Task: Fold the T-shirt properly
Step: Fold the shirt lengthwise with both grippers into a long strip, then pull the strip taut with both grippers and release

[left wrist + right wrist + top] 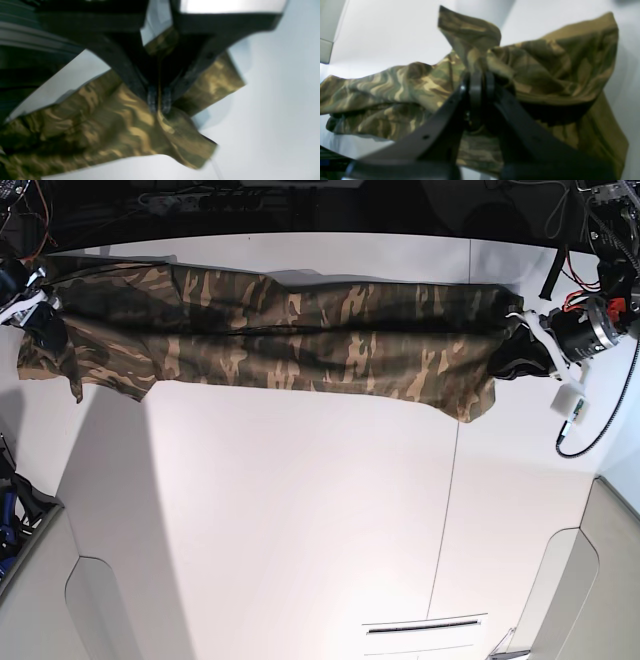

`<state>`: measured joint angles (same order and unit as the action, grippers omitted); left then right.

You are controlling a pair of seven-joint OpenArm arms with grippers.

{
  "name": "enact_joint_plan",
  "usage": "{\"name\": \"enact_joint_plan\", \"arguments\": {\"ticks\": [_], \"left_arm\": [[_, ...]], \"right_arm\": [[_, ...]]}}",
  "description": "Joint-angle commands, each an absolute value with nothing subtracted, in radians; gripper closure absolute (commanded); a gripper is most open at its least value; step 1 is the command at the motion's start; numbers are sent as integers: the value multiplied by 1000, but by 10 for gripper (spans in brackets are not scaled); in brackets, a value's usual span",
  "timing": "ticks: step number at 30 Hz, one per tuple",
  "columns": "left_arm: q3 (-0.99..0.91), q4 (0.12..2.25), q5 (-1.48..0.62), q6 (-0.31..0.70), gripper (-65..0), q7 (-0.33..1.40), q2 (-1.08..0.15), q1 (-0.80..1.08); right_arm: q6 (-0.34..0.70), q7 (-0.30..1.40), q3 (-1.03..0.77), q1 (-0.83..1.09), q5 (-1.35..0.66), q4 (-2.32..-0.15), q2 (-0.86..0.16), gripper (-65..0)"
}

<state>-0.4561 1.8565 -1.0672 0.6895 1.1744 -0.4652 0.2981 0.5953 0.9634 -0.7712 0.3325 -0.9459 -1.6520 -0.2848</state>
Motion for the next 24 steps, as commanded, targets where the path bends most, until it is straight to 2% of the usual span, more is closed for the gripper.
{"name": "enact_joint_plan", "arguments": {"ticks": [1,6,15,22,24], "left_arm": [[-490,1891,-1095,698,0,1157,-482,297],[-587,1946,-1126,698,0,1169,-482,352],[-596,1950,-1126,698,0,1171,-479,463],[-596,1948,-1124,698,0,1170,-479,535],[-596,1948,-1117,698,-134,1168,-479,535]], "right_arm": [[600,945,-780,331,-965,-1670,-302,0],[600,956,-780,331,-966,-1670,-302,0],[603,981,-780,382,-1001,-1670,-293,0],[599,913,-778,396,-874,-1600,-223,0],[598,912,-778,388,-871,-1551,-224,0]]}}
